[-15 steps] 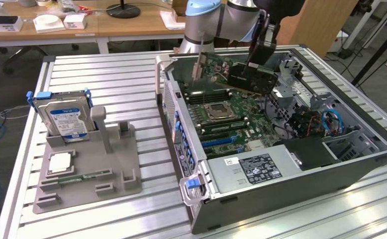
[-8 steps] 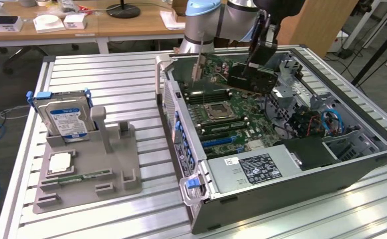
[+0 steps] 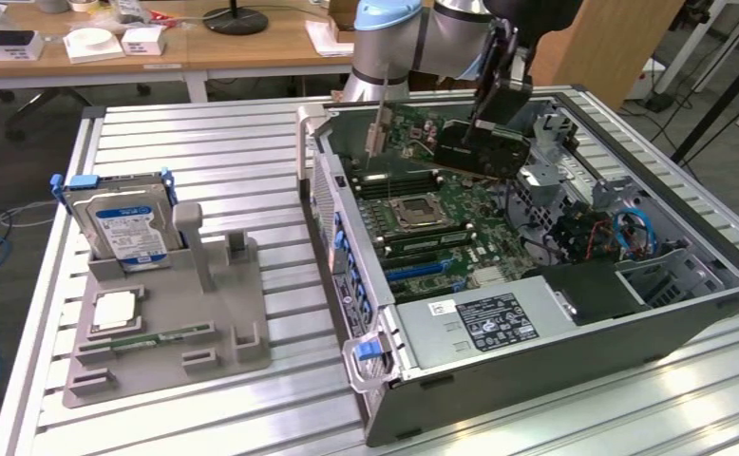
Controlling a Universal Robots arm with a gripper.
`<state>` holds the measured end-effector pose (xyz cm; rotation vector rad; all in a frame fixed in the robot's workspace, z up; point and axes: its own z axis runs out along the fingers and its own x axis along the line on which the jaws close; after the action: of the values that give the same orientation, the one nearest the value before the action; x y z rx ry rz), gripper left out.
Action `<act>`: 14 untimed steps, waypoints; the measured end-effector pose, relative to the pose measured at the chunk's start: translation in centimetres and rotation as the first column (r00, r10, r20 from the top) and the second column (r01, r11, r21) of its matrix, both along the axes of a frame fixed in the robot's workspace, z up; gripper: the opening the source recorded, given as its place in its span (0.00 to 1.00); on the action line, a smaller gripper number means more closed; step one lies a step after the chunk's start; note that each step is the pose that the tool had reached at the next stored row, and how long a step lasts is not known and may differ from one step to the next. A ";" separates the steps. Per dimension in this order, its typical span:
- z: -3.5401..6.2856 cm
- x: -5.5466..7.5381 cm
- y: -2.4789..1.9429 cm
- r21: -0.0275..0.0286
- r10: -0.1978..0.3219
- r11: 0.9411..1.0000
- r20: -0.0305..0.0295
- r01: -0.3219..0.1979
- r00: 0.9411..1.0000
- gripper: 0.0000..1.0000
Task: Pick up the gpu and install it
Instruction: 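Insert the gpu into the slot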
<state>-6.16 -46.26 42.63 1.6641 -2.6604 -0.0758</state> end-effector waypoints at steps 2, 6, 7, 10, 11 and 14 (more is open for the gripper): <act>0.00 0.0 0.00 0.000 0.009 1.000 0.000 -0.009 1.000 0.26; 0.00 0.0 0.00 0.000 0.026 1.000 0.000 -0.026 1.000 0.26; 0.00 0.0 0.00 0.000 0.030 1.000 0.000 -0.030 1.000 0.26; 0.00 0.0 0.00 0.000 0.044 0.999 0.000 -0.044 0.999 0.26; 0.00 0.0 0.00 0.000 0.048 0.999 0.000 -0.048 0.999 0.26; 0.00 0.0 0.00 0.000 0.061 0.998 0.000 -0.061 0.998 0.26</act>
<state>-6.16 -46.26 42.63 1.7433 -2.6074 -0.0755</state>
